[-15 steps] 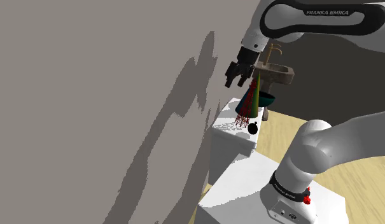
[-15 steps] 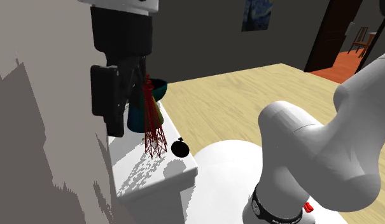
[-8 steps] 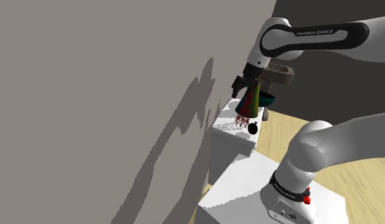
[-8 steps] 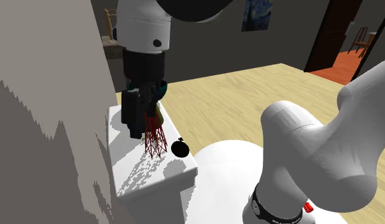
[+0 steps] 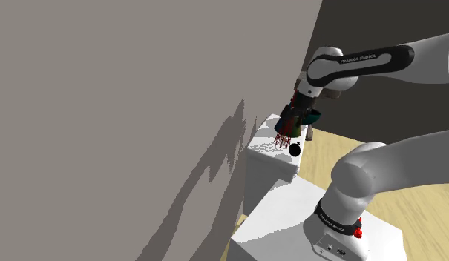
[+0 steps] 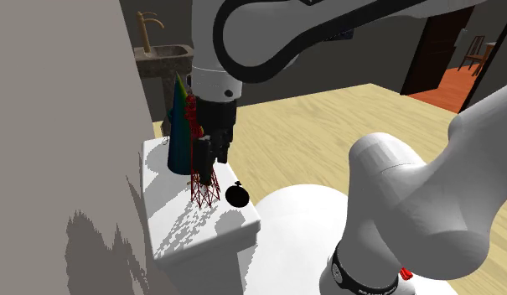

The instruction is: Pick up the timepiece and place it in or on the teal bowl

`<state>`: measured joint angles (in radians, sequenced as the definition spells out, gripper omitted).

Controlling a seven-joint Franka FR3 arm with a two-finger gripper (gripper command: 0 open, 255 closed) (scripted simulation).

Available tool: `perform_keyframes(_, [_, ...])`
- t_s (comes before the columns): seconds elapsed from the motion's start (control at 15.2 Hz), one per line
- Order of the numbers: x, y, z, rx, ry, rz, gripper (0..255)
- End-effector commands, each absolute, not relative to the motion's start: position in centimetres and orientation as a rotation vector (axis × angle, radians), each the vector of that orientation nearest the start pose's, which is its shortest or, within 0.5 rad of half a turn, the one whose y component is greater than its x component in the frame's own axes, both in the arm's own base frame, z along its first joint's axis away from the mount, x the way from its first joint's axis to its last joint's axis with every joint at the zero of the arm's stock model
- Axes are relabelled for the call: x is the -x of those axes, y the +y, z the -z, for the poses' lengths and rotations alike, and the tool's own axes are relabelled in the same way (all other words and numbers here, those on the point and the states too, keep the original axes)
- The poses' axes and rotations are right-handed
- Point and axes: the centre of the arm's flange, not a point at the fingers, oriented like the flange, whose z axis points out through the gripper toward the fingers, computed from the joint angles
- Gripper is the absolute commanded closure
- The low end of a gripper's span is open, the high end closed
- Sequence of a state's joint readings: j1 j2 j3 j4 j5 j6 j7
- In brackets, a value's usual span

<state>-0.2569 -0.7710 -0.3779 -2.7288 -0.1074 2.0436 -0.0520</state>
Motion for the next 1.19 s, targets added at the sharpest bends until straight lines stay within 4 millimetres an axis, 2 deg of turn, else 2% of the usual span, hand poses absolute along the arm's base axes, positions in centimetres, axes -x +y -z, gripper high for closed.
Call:
perform_keyframes(0.0, [-25.6,-21.1,-41.3,2.912,0.702,0.14,0])
perform_keyframes(0.26, [-23.6,-24.1,-37.5,2.884,0.788,0.119,0])
perform_keyframes(0.33, [-23.4,-24.4,-37.3,2.882,0.794,0.118,0])
perform_keyframes(0.79, [-23.9,-23.9,-33.3,2.882,0.794,0.118,0])
perform_keyframes(1.12, [-23.9,-23.9,-33.3,2.882,0.794,0.118,0])
